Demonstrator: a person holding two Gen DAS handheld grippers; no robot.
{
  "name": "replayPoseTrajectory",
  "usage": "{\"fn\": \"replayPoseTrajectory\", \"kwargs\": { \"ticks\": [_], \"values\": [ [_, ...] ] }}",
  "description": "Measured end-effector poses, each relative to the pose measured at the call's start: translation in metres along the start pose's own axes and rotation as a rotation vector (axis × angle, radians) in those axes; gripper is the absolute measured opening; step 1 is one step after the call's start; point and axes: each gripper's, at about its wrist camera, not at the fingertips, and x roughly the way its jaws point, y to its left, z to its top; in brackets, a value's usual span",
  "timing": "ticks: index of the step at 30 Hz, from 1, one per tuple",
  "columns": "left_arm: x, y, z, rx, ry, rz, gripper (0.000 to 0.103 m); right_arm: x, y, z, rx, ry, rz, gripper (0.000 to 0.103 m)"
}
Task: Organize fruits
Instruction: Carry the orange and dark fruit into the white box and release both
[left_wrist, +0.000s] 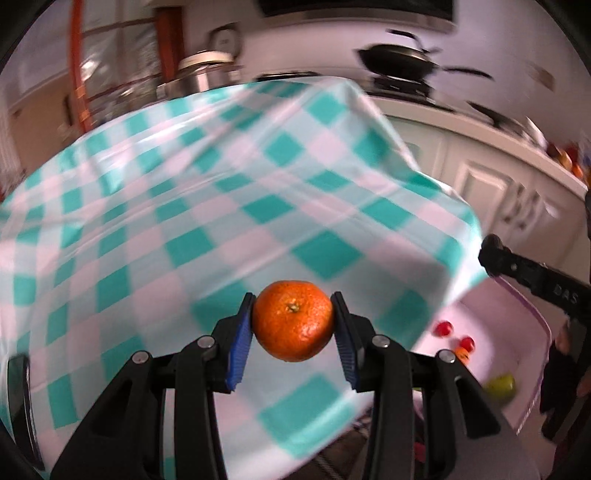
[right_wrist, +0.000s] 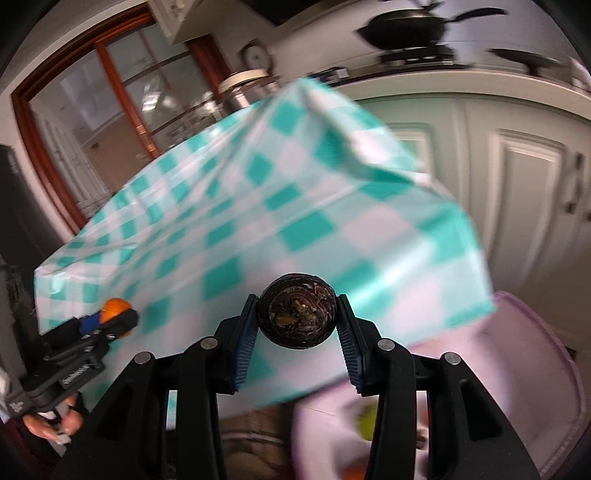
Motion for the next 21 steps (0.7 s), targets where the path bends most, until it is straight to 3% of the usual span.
{"fn": "replayPoseTrajectory", "kwargs": {
  "ticks": [4,10,16,21],
  "values": [
    [0.005,-0.045,-0.002,0.114,0.02,-0.084,0.041,-0.007,-0.047,-0.014,0.05,0.021,-0.095,0.042],
    [0.027,-0.128,-0.021,0.326,0.101,-0.258,0.041,0.009,-0.111,-0.044,0.073,0.153,-0.308,0.042],
    [0.083,-0.189,-0.055,0.477,0.285,-0.361,0.041,0.036,-0.151,-0.078,0.032,0.341,-0.466,0.042],
    [0.132,-0.224,-0.09,0.584,0.455,-0.389,0.041,0.06,-0.164,-0.109,-0.014,0.509,-0.502,0.042]
  ]
}}
